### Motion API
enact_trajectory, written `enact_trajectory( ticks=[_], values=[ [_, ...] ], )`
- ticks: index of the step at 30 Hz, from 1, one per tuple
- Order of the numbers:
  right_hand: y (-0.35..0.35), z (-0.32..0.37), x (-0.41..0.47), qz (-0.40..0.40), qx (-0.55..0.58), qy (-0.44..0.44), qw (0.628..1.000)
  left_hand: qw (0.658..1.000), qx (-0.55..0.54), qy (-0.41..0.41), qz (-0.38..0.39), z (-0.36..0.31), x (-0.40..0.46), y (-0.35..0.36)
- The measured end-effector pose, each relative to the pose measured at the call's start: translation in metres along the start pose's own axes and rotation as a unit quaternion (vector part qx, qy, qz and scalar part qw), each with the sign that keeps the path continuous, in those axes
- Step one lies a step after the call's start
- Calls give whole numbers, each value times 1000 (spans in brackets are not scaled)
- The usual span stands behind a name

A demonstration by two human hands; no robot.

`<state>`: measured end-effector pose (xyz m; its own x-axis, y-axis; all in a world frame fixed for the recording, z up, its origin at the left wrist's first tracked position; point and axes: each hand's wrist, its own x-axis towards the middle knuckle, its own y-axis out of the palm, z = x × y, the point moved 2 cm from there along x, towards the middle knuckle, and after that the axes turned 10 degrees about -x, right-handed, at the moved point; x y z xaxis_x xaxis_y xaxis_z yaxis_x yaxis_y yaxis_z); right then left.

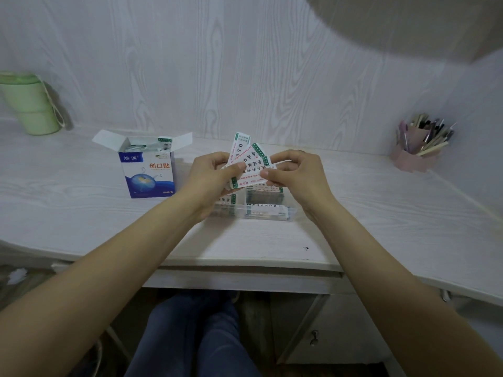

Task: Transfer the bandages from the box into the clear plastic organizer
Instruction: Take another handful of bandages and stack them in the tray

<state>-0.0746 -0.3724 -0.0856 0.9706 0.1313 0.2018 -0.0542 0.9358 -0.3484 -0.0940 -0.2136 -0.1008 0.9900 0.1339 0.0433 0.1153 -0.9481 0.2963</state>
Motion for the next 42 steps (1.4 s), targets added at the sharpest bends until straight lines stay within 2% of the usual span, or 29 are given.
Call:
enact_trajectory(
  ticks=[8, 14, 17, 20, 25, 30, 35, 42],
  values=[
    [2, -6, 1, -10, -28, 7, 1000, 999, -18, -32, 2, 0, 2, -2],
    [-14, -11, 4, -29, -57, 9, 998, 999, 21, 28, -14, -3, 7, -9],
    [-24, -19, 9, -29, -124, 35, 991, 999, 22, 36, -9, -4, 10, -13],
    [-24, -26, 10, 8, -206, 66, 976, 999, 20, 39, -7, -4, 11, -12],
    [-10, -29, 15, 35, -312, 64, 947, 999, 26, 45, -3, -6, 10, -10],
    [3, -30, 18, 35, -448, 71, 891, 999, 30, 44, -3, -7, 11, -11],
    [10, -27, 16, 36, -505, 63, 860, 999, 33, 40, -3, -6, 10, -11],
    [14, -32, 16, 22, -524, 56, 850, 999, 33, 39, -1, -7, 9, -12]
  ],
)
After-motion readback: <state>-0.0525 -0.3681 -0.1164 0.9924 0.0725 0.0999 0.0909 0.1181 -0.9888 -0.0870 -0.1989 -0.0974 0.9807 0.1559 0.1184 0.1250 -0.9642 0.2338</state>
